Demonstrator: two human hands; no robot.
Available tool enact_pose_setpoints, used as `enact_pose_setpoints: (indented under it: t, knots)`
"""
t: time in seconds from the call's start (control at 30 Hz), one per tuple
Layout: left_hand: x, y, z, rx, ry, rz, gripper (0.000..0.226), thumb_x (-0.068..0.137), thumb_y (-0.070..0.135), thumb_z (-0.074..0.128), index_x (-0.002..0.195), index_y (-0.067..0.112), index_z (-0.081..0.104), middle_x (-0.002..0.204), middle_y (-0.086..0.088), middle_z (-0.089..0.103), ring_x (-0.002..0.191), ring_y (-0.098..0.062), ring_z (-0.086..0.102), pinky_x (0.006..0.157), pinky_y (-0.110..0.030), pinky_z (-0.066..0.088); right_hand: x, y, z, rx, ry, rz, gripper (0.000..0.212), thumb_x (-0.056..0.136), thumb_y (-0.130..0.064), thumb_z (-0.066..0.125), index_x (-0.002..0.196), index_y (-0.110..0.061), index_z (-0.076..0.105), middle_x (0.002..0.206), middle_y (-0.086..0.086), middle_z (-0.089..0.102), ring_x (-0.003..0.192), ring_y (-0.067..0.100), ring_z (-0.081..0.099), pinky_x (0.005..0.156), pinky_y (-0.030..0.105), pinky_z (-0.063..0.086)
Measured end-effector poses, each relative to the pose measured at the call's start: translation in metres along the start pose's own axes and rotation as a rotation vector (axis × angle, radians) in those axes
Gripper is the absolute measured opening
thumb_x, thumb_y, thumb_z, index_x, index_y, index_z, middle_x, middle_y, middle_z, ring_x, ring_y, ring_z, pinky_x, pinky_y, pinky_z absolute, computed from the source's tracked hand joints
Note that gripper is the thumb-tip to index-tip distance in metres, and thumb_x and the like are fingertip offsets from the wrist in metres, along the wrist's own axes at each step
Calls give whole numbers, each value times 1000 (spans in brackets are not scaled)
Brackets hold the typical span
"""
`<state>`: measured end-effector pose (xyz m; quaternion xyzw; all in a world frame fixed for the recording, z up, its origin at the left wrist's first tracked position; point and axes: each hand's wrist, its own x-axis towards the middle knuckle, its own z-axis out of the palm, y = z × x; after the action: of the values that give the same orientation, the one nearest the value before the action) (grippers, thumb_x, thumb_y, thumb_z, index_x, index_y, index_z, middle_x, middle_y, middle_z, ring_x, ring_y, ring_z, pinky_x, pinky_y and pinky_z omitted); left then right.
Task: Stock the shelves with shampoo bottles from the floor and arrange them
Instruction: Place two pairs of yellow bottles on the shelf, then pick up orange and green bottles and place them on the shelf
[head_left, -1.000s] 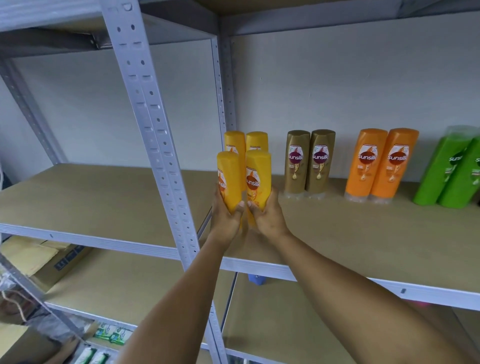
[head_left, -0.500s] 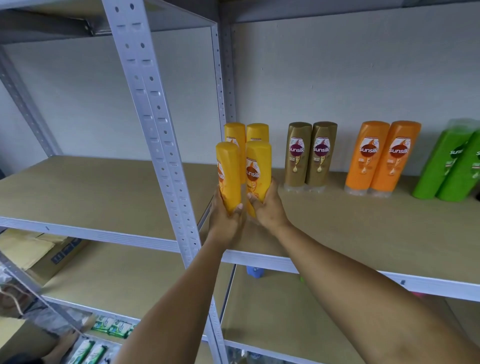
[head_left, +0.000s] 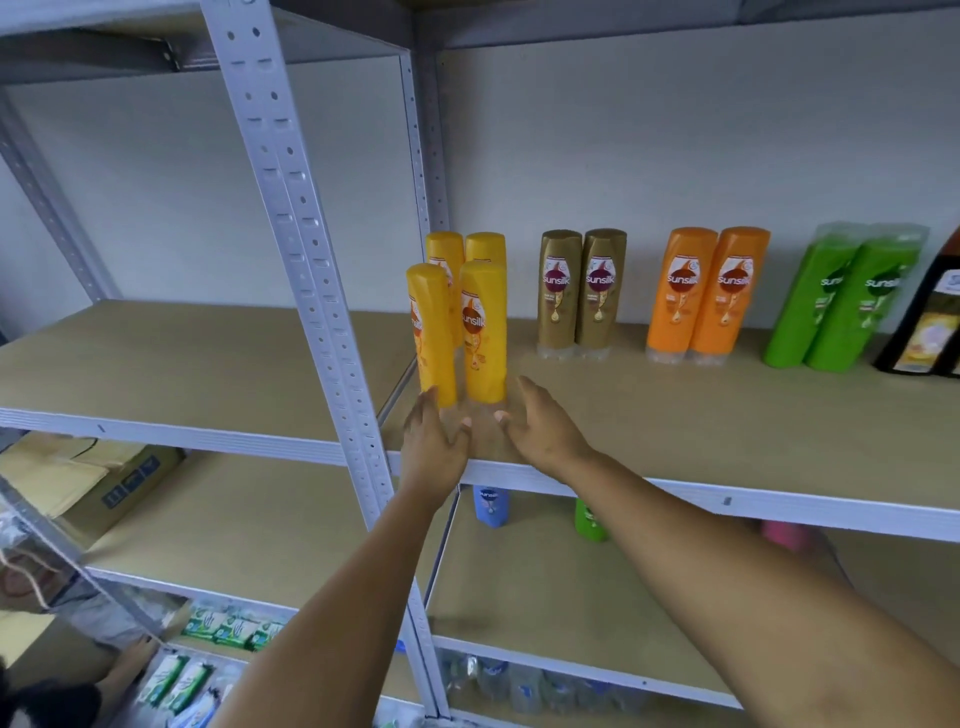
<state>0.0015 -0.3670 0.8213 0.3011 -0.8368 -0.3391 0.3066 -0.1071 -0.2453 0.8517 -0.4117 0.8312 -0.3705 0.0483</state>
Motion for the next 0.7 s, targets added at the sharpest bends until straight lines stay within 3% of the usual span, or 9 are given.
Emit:
enact_pose_setpoints:
  t: [0.1,0.23,0.33,0.4,0.7]
  knots:
    - [-36,13,4,124,-44,31,63,94,37,51,147,11,27,151,-11,32,138,-31,30,111,-49,30,-36,9,-15,-172,-18,-13,63,96,-38,50,145,-6,29,146,16,39,133,32,37,107,38,32]
    - [-92,39,13,286,-115,44,61,97,39,45,148,11,25,156,-9,23,144,-28,18,116,-43,19,-92,37,-34,-326,-40,-49,60,95,-43,47,141,-5,36,137,17,46,125,33,42,102,40,35]
    - [-133,56,24,367,-153,70,60,97,41,42,147,12,27,157,-8,22,144,-27,16,116,-40,16,-135,58,-44,-403,-65,-49,61,95,-47,42,142,-9,34,143,15,41,133,30,35,107,40,30]
    - [-165,68,37,396,-203,101,58,97,40,43,145,12,30,155,-8,24,143,-27,18,115,-40,18,-170,76,-52,-439,-99,-17,64,95,-50,39,145,-10,30,149,14,34,139,28,28,112,41,26]
    - [-274,75,111,487,-484,29,63,97,43,38,150,13,21,159,-7,16,146,-25,10,119,-43,10,-295,157,-59,-446,-214,176,63,95,-50,39,143,-11,32,150,17,32,140,31,28,114,43,21]
